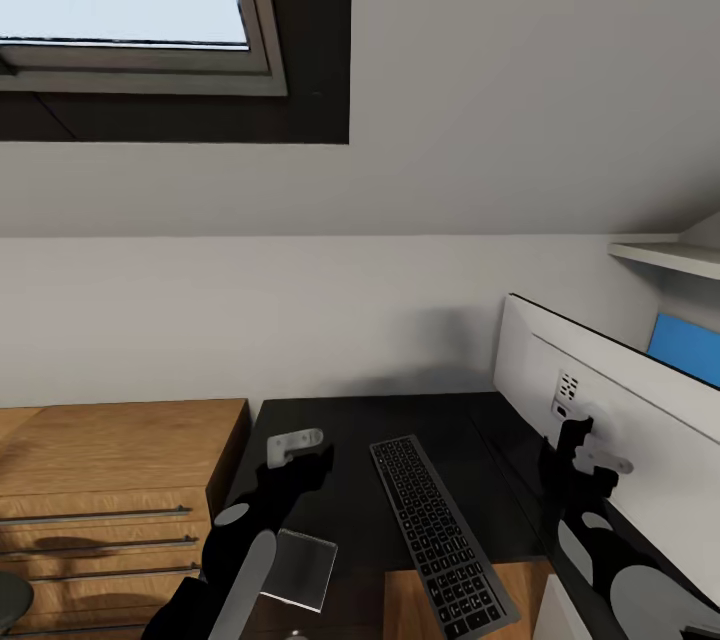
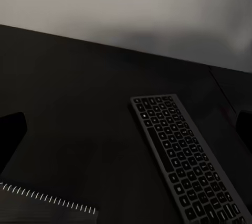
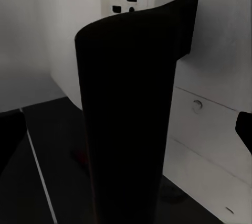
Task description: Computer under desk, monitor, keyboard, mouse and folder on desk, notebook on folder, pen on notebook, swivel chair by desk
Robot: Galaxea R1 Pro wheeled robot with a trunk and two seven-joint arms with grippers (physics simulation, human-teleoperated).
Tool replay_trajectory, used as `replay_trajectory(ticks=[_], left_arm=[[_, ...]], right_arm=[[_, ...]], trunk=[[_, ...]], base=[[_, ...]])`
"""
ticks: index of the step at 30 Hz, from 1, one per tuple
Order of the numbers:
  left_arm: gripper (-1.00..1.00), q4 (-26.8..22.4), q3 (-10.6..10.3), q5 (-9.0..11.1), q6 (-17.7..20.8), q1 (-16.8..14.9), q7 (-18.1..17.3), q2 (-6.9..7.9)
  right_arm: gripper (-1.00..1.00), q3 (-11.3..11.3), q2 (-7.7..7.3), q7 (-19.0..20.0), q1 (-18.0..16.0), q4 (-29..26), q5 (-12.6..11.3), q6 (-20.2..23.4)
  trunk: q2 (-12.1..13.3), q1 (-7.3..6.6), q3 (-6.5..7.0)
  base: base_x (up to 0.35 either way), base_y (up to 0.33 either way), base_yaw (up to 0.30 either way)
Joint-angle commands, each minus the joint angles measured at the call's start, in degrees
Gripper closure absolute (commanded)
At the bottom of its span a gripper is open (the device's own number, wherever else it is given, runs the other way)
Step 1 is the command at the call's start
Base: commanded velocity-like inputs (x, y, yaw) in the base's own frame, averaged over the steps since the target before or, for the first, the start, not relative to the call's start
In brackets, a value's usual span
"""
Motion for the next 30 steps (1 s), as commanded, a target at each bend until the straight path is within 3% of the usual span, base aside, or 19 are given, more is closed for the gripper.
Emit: replay_trajectory(ticks=[1, 18, 30], left_arm=[[-1.00, -0.1, -0.1, 0.6, 0.1, 0.0, 0.6, 0.01], [-1.00, -0.1, -0.1, 0.6, 0.1, 0.2, 0.6, 0.05], [-1.00, -0.2, -0.1, 0.5, 0.1, 0.2, 0.6, 0.03]], right_arm=[[-1.00, 0.1, -0.01, -0.1, -0.1, 0.1, -0.1, -0.3], [-1.00, 0.1, 0.09, 0.1, -0.1, 0.2, 0.0, -0.2], [-1.00, 0.2, 0.09, 0.1, -0.1, 0.2, 0.0, -0.2]], trunk=[[-0.1, 0.02, -0.10], [-0.1, 0.02, -0.10], [-4.9, 2.65, -2.26]], base=[[0.000, 0.000, 0.000], [0.000, 0.000, 0.000], [0.000, 0.000, 0.000]])
